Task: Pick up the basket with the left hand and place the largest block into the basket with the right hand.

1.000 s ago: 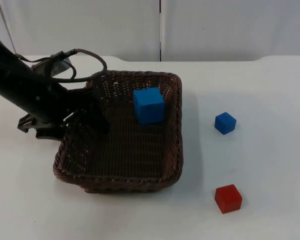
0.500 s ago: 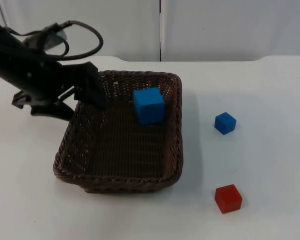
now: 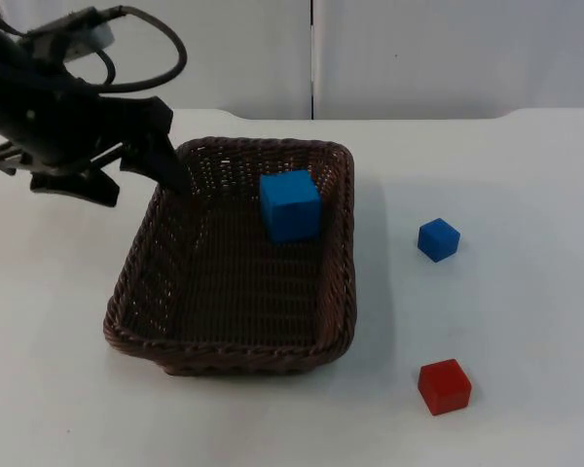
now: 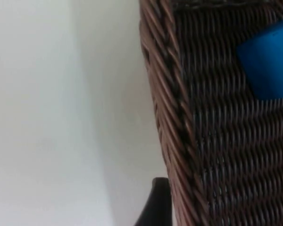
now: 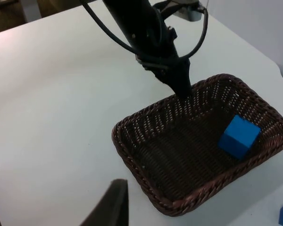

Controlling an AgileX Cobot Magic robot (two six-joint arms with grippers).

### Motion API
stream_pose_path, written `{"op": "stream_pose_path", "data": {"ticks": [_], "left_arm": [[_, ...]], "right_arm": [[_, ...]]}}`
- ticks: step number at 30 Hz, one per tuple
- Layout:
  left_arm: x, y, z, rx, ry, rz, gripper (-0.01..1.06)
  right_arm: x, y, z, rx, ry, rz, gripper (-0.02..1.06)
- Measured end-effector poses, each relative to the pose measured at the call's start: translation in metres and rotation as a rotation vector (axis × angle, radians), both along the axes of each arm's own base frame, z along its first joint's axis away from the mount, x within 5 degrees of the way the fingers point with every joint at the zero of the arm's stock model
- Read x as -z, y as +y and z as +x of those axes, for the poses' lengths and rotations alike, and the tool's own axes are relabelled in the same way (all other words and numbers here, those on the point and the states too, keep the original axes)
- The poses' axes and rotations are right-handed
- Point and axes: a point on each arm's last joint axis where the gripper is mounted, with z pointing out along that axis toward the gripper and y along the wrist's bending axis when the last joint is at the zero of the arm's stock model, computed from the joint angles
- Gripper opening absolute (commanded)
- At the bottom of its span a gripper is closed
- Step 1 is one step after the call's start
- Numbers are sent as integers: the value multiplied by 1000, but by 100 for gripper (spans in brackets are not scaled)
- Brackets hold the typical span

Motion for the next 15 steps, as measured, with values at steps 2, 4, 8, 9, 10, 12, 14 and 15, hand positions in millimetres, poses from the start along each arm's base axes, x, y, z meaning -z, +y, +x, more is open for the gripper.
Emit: {"op": "stream_pose_path", "data": {"ticks": [2, 4, 8, 9, 10, 12, 14, 15], "left_arm": [[-6, 1, -4, 2, -13, 6, 73], [-11, 1, -6, 5, -21, 7, 73], [-23, 0, -10, 23, -32, -2, 73], [-26, 0, -12, 30, -33, -7, 73], [-26, 0, -12, 30, -33, -7, 73], [-34, 0, -17, 34, -44, -12, 73], [-40, 0, -25, 34, -51, -14, 73], [-40, 0, -25, 34, -51, -14, 73]], "right_arm": [[0, 0, 0, 0, 0, 0, 105], [0, 0, 0, 0, 0, 0, 105], [-2, -2, -2, 0, -6, 8, 105], [-4, -4, -3, 0, -12, 15, 105], [-4, -4, -3, 0, -12, 15, 105], [-6, -7, -6, 0, -27, 33, 105], [-6, -13, -9, 1, -51, 50, 105], [-6, -13, -9, 1, -51, 50, 105]]}}
